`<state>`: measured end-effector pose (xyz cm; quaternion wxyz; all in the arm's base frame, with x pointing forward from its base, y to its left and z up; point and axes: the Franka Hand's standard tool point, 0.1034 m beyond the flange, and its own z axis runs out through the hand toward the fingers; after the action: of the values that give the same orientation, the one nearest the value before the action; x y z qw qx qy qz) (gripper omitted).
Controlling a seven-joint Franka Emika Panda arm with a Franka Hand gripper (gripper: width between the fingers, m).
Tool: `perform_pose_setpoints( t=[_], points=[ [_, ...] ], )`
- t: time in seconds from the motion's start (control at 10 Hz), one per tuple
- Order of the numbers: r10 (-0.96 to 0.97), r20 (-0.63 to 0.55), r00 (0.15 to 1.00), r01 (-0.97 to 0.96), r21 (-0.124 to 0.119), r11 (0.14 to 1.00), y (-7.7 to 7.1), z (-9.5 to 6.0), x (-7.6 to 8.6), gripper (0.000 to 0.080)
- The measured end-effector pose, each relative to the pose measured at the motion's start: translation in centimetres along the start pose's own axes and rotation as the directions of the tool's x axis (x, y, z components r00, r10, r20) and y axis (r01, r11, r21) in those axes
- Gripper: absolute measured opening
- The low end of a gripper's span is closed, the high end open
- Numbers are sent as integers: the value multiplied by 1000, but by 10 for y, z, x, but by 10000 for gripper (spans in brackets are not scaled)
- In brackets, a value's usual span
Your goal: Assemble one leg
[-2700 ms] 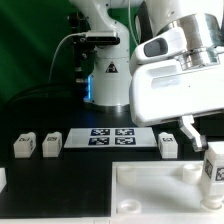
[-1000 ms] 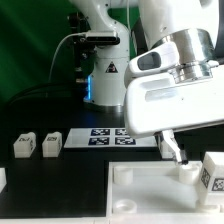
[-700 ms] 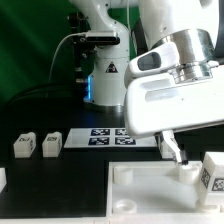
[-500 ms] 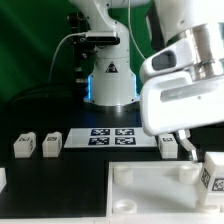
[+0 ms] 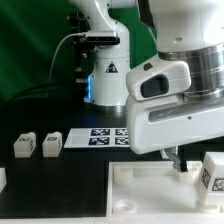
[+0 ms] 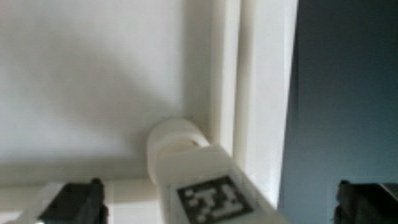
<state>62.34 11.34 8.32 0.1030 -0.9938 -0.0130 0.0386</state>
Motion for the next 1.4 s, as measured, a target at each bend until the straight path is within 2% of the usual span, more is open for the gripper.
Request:
perform_pose_setpoints(
  t=[0.1,0.3,0.5,0.6,1.1,1.2,1.3,1.4],
  points=[
    [-2,-28,1000,2,-2,1000,-1,-2,5,649],
    [5,-28,1000,-5,-2,1000,-2,-2,6,649],
    [5,-28,1000,-5,-2,1000,-2,-2,6,401],
    [8,-28,1000,-8,-4,1000,1,-2,6,304],
    [101,-39,994,-101,-1,995,3,-1,6,298],
    [290,-69,955,-290,11,957,3,0,3,298],
    [472,-72,879,-471,36,882,1,0,0,296],
    [636,-56,770,-634,52,772,-4,2,-2,296]
  ],
)
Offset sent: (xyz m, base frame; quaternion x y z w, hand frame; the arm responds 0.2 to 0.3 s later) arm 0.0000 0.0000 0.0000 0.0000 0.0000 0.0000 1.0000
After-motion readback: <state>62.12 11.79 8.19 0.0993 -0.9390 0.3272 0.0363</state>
